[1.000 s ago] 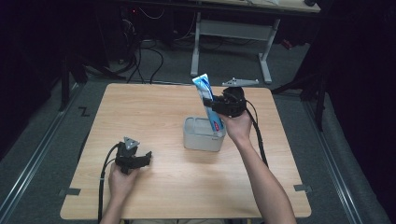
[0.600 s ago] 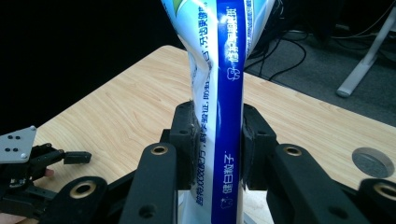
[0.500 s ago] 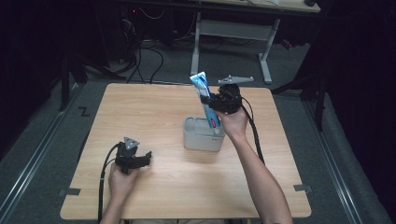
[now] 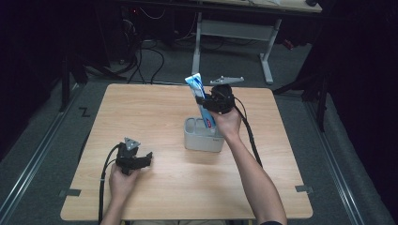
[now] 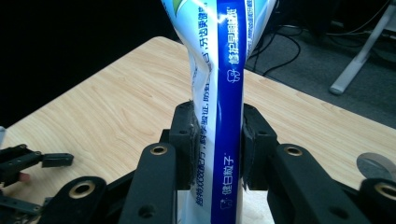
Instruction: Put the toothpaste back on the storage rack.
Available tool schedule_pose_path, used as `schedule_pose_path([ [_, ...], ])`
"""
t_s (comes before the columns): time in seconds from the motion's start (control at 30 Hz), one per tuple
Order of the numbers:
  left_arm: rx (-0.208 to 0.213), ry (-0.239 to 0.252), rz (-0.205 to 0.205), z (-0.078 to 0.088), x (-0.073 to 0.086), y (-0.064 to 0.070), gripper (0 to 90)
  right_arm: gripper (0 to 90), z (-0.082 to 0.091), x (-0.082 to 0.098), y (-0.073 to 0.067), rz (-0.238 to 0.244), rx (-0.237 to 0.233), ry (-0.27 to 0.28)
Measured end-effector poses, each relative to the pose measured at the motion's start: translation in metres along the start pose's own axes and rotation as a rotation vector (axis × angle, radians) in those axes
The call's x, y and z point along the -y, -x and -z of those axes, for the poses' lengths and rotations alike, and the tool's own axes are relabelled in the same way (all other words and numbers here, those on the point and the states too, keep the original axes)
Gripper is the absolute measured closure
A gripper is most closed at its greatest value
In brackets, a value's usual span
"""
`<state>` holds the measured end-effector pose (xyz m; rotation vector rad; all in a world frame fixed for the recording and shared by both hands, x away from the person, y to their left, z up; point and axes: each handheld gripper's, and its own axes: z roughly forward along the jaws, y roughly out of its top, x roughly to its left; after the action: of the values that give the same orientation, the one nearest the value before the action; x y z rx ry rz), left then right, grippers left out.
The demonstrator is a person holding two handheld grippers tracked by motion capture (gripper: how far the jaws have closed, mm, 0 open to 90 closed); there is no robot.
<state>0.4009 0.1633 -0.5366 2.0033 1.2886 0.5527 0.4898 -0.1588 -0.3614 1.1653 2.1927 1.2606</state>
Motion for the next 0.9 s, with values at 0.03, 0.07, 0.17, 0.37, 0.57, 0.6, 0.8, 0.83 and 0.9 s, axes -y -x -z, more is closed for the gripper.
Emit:
schedule_pose_path([
  [0.03,0.0,0.0,0.0,0.0,0.0,0.0,24.0,70.3,0.0,0.0,0.0,0.0,0.0,0.0],
  [0.07,0.0,0.0,0.0,0.0,0.0,0.0,24.0,70.3,-0.002,0.0,-0.001,0.008,0.004,-0.006],
  [0.17,0.0,-0.001,0.0,0.0,0.0,0.0,24.0,70.1,-0.004,0.001,-0.001,0.014,0.009,-0.009],
  [0.37,-0.001,0.0,0.0,0.0,0.0,0.0,24.0,69.9,-0.007,0.004,-0.004,0.059,0.035,-0.019],
  [0.57,0.0,0.0,0.0,0.0,0.0,0.0,24.0,70.1,-0.009,0.008,-0.003,0.049,0.035,-0.035],
  [0.6,0.0,0.0,0.0,0.0,0.0,0.0,24.0,70.1,-0.009,0.008,-0.003,0.049,0.035,-0.035],
  [0.8,-0.001,0.0,0.0,0.0,0.0,0.0,24.0,70.3,-0.007,0.013,-0.003,0.055,0.037,-0.037],
  [0.83,-0.001,0.0,0.0,0.0,0.0,0.0,24.0,70.3,-0.006,0.014,-0.003,0.062,0.039,-0.037],
  [0.9,-0.001,0.0,0.0,0.0,0.0,0.0,24.0,70.3,-0.005,0.015,-0.004,0.07,0.045,-0.038],
])
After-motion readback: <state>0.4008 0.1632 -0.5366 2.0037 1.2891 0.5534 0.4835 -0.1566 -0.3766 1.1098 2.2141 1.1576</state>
